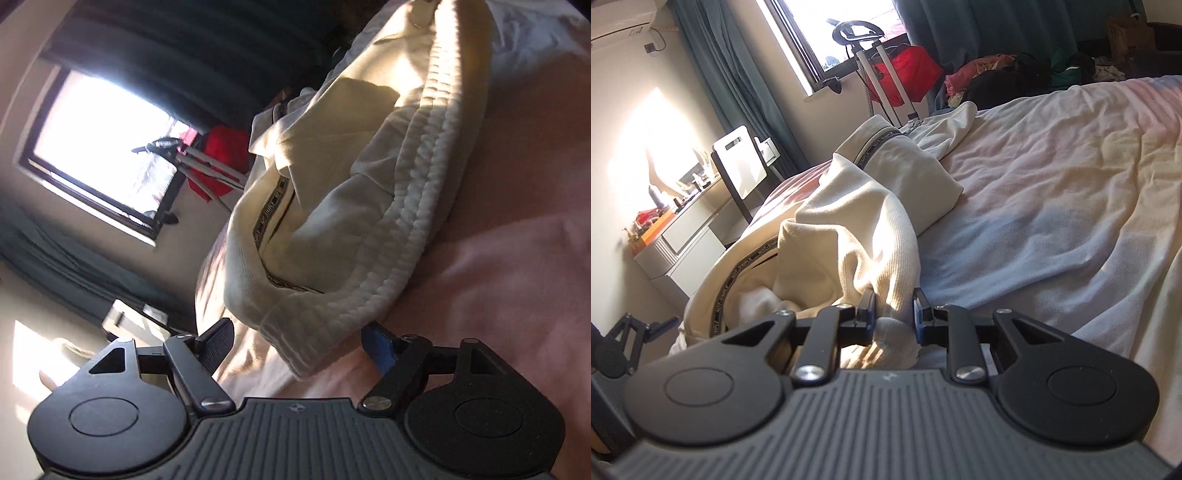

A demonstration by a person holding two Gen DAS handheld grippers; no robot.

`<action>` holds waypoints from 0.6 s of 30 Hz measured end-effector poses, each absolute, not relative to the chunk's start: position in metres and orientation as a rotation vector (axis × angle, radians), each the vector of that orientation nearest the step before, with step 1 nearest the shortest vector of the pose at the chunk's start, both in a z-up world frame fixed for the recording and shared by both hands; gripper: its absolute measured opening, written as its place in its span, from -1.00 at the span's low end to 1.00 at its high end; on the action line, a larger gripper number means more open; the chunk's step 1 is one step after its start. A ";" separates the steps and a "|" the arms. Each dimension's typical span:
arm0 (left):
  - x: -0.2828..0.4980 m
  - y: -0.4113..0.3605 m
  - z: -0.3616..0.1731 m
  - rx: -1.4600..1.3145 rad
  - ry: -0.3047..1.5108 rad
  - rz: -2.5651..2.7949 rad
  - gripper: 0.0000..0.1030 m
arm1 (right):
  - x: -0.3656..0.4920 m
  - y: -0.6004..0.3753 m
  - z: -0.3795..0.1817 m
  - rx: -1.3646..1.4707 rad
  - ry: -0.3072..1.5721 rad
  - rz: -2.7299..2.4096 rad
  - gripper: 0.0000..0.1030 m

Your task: Fold clothes

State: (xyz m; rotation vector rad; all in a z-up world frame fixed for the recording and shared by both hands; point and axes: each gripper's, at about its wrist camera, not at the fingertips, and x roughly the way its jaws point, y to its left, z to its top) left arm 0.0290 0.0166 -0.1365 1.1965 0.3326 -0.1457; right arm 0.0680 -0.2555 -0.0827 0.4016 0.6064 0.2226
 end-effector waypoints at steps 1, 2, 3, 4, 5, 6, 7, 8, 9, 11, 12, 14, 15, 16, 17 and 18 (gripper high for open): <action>0.029 0.015 -0.139 1.220 0.305 -0.148 0.54 | 0.068 -0.255 -0.082 0.401 0.605 0.224 -0.54; 0.029 0.014 -0.142 1.237 0.282 -0.153 0.54 | 0.068 -0.256 -0.082 0.402 0.604 0.226 -0.54; 0.029 0.012 -0.144 1.255 0.259 -0.158 0.53 | 0.069 -0.257 -0.082 0.403 0.604 0.228 -0.54; 0.029 0.010 -0.146 1.274 0.234 -0.161 0.52 | 0.069 -0.257 -0.083 0.407 0.605 0.229 -0.54; 0.029 0.005 -0.149 1.301 0.205 -0.165 0.52 | 0.069 -0.258 -0.083 0.410 0.606 0.230 -0.54; 0.030 0.000 -0.153 1.329 0.176 -0.169 0.51 | 0.069 -0.259 -0.083 0.413 0.605 0.232 -0.54; 0.030 -0.005 -0.156 1.358 0.146 -0.173 0.51 | 0.068 -0.260 -0.083 0.415 0.604 0.233 -0.53; 0.033 -0.010 -0.160 1.382 0.135 -0.183 0.45 | 0.068 -0.260 -0.083 0.412 0.602 0.235 -0.53; 0.038 -0.013 -0.164 1.401 0.132 -0.188 0.39 | 0.068 -0.259 -0.083 0.406 0.601 0.241 -0.53; 0.047 -0.017 -0.164 1.387 0.145 -0.185 0.32 | 0.067 -0.258 -0.084 0.384 0.599 0.247 -0.52; 0.052 -0.018 -0.161 1.356 0.162 -0.186 0.22 | 0.067 -0.257 -0.084 0.374 0.597 0.247 -0.52; 0.060 -0.020 -0.150 1.277 0.188 -0.186 0.09 | 0.067 -0.253 -0.084 0.350 0.595 0.245 -0.52; 0.063 -0.019 -0.142 1.223 0.197 -0.185 0.03 | 0.067 -0.252 -0.085 0.337 0.595 0.244 -0.52; 0.066 -0.019 -0.133 1.170 0.205 -0.183 0.00 | 0.068 -0.250 -0.085 0.324 0.594 0.242 -0.52; 0.069 -0.016 -0.122 1.099 0.206 -0.171 -0.07 | 0.067 -0.249 -0.085 0.318 0.592 0.239 -0.51; 0.072 -0.012 -0.110 1.023 0.205 -0.156 -0.14 | 0.067 -0.247 -0.085 0.312 0.589 0.236 -0.49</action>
